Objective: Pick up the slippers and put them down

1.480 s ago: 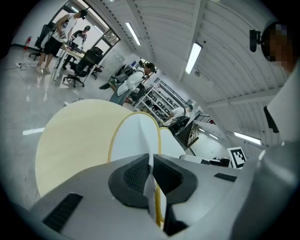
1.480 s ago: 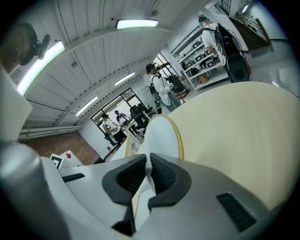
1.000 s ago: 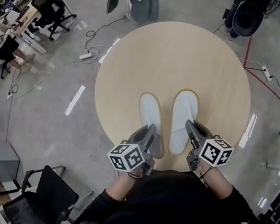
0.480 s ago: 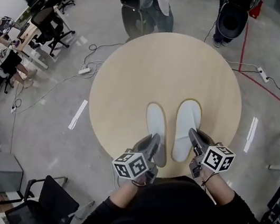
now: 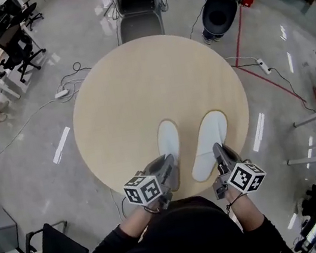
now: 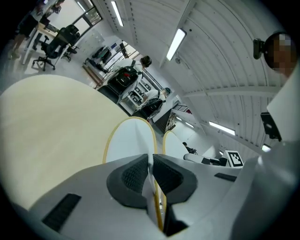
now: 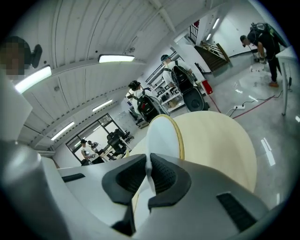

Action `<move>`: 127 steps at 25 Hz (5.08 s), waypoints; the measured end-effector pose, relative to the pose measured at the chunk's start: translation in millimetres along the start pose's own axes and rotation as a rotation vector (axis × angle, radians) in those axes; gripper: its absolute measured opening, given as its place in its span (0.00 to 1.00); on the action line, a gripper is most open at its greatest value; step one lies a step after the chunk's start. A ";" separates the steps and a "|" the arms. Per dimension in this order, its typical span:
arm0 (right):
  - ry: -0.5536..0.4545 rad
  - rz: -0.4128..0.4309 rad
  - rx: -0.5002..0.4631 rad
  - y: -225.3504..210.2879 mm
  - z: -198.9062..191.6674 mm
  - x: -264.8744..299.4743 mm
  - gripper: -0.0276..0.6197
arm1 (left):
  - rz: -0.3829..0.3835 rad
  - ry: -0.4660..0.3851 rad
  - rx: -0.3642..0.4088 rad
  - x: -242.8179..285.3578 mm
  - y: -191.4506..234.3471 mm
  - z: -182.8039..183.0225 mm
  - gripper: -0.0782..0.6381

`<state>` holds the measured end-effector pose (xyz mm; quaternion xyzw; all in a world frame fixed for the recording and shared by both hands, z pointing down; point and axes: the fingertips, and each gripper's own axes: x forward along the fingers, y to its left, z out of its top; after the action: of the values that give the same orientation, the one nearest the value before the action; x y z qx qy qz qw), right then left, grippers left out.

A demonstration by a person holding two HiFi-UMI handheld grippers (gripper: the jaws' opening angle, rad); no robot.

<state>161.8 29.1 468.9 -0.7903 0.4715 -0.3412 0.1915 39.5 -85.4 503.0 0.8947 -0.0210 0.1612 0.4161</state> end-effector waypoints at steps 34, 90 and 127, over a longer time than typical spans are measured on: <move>0.049 -0.009 0.028 -230.4 167.2 40.1 0.09 | 0.127 -0.002 -0.002 234.2 -61.4 1.6 0.16; 0.470 -0.023 -0.156 -418.5 195.7 254.0 0.09 | 0.329 0.174 -0.057 534.4 34.7 0.0 0.16; 0.176 0.309 -0.201 -178.7 160.8 88.8 0.07 | 0.004 -0.009 0.083 289.9 -97.1 -6.5 0.15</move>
<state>416.0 34.4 500.8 -0.6909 0.6338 -0.3266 0.1197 329.0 10.8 523.9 0.9118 -0.0179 0.1589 0.3782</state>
